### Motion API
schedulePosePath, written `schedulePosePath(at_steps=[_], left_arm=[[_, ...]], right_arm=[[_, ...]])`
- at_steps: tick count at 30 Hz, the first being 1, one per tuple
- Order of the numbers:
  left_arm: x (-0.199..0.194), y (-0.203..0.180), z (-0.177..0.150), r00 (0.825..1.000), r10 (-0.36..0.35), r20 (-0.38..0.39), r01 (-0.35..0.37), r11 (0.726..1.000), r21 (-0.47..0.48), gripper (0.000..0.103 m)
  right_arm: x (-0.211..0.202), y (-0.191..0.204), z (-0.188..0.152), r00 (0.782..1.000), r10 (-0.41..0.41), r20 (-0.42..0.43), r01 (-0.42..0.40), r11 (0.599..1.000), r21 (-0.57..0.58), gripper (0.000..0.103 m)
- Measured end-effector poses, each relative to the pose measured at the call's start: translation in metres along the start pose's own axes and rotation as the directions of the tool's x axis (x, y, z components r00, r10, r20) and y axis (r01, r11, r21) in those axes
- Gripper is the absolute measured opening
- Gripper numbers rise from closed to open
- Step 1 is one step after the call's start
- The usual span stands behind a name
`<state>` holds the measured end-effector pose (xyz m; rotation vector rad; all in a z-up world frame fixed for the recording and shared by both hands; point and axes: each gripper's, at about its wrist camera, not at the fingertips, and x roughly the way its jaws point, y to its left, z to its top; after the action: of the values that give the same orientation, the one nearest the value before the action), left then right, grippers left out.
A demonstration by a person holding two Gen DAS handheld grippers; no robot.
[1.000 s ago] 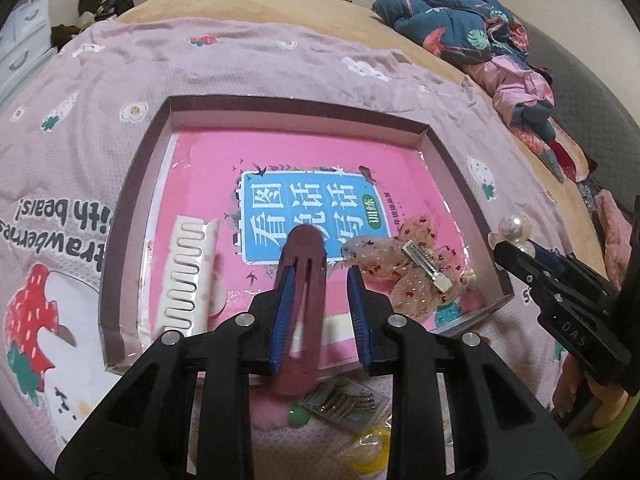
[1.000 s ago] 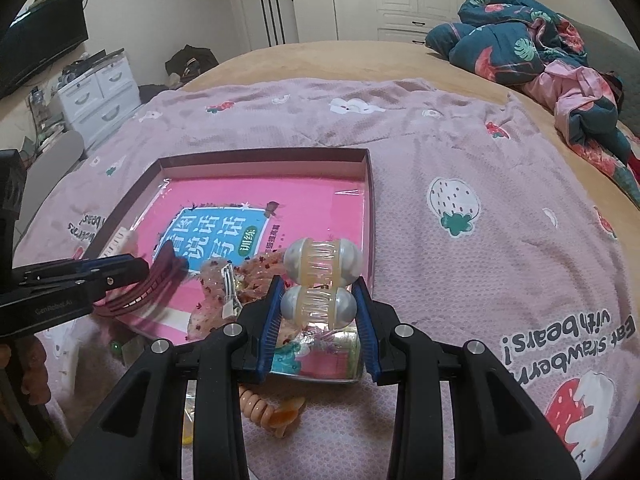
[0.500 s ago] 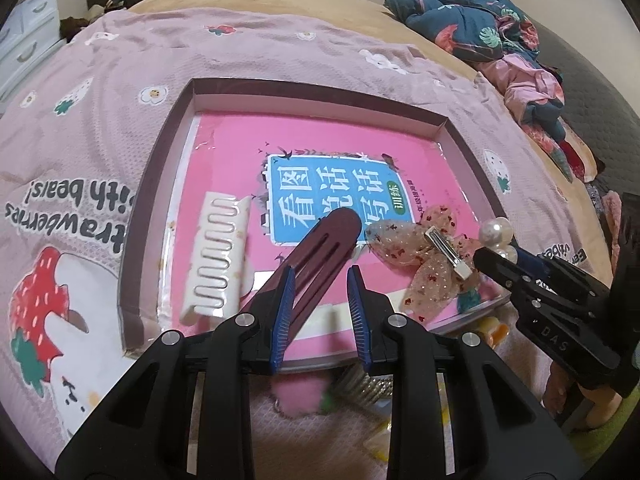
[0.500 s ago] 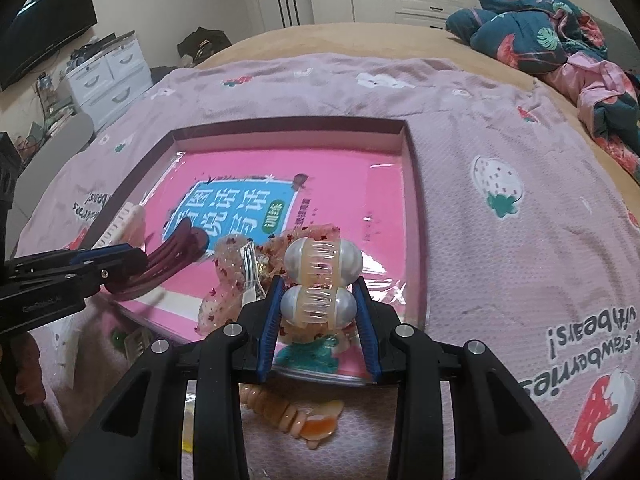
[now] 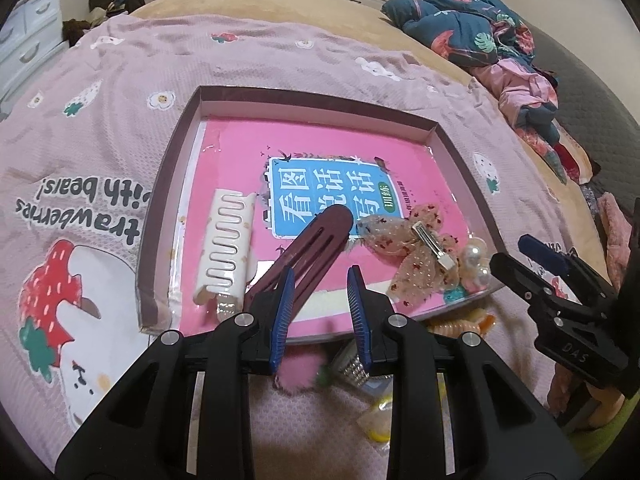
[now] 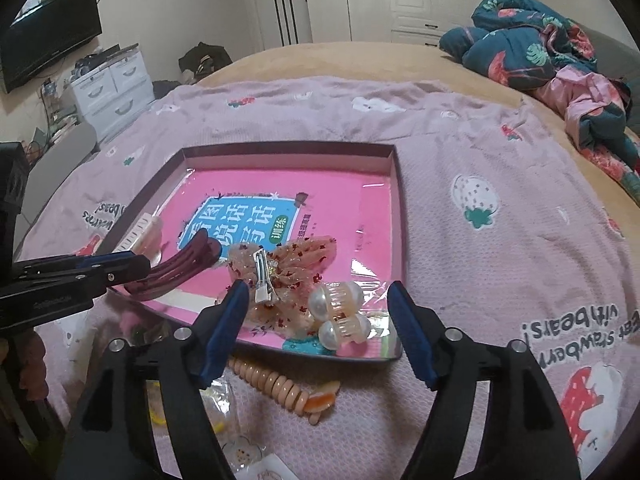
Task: Organize jewelry
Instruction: 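Carry both clips over the box and open both tools to drop them inside, then withdraw both tools from the box toward the clear earring card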
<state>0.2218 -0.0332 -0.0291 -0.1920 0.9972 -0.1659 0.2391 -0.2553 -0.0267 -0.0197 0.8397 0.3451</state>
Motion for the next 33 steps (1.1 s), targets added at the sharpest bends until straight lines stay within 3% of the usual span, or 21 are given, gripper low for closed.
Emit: schedulePosePath(at_steps=[2, 6, 8, 20, 33], left_arm=[[-0.005, 0.0, -0.001, 1.0, 0.001, 0.006, -0.001, 1.0, 0.0, 0.032], [-0.015, -0.002, -0.002, 1.0, 0.001, 0.021, -0.001, 1.0, -0.003, 0.039], [-0.02, -0.002, -0.003, 1.0, 0.005, 0.031, -0.004, 1.0, -0.007, 0.05], [-0.052, 0.003, -0.01, 0.996, 0.039, 0.084, -0.036, 0.999, -0.033, 0.089], [-0.078, 0.017, -0.029, 0.992, 0.058, 0.11, -0.052, 0.997, -0.061, 0.093]], right_arm=[[-0.006, -0.001, -0.001, 1.0, -0.001, 0.006, 0.001, 1.0, 0.002, 0.075], [-0.018, -0.002, -0.003, 1.0, -0.008, 0.02, 0.008, 1.0, 0.002, 0.079], [-0.023, -0.003, -0.004, 1.0, -0.011, 0.026, 0.011, 1.0, 0.004, 0.08], [-0.055, 0.0, -0.008, 0.997, -0.02, 0.074, 0.02, 1.0, 0.004, 0.089], [-0.074, 0.012, -0.015, 0.996, -0.014, 0.091, 0.015, 1.0, -0.005, 0.091]])
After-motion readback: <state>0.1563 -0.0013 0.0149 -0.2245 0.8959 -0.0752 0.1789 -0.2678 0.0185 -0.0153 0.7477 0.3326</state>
